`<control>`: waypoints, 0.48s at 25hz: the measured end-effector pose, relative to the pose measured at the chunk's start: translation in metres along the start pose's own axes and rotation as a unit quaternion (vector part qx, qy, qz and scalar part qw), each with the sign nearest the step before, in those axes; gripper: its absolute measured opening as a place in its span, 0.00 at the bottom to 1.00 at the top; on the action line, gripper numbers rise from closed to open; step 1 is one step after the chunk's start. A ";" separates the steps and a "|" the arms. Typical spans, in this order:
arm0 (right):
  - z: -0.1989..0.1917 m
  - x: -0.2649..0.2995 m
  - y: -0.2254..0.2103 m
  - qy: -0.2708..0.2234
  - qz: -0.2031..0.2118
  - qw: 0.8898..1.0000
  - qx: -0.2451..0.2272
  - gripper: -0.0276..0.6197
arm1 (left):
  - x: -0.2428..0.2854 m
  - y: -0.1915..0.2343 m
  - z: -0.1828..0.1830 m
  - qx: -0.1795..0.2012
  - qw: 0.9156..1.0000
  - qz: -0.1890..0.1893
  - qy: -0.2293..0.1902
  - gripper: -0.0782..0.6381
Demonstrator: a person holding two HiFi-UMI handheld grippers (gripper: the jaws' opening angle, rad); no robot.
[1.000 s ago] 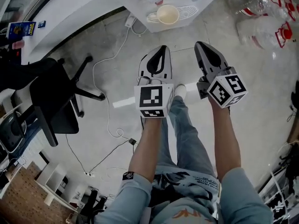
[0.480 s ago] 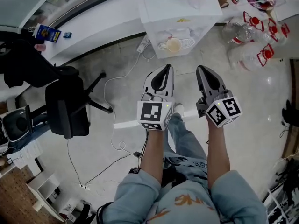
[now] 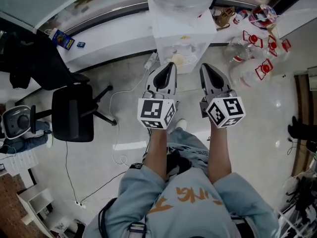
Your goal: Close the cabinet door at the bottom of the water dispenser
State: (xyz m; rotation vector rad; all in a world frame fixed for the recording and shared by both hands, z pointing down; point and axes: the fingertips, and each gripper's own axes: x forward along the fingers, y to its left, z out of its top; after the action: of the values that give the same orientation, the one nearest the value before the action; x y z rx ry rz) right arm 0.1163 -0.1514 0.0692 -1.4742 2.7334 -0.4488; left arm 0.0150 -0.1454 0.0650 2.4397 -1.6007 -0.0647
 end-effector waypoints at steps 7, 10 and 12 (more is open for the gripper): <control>0.056 -0.004 0.009 -0.024 -0.010 0.997 -0.073 0.09 | -0.003 0.002 0.049 0.069 0.997 0.046 0.004 0.14; 0.070 -0.005 0.009 -0.038 -0.010 0.996 -0.083 0.09 | -0.003 0.005 0.058 0.079 0.995 0.062 0.002 0.14; 0.078 -0.006 0.010 -0.047 -0.007 0.995 -0.088 0.09 | 0.000 0.000 0.064 0.084 0.995 0.057 -0.004 0.14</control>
State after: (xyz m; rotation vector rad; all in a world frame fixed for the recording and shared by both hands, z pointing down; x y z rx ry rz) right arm 0.1224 -0.1605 -0.0084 -1.5100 2.7505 -0.1362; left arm 0.0044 -0.1556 0.0028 2.4647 -1.8130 0.0829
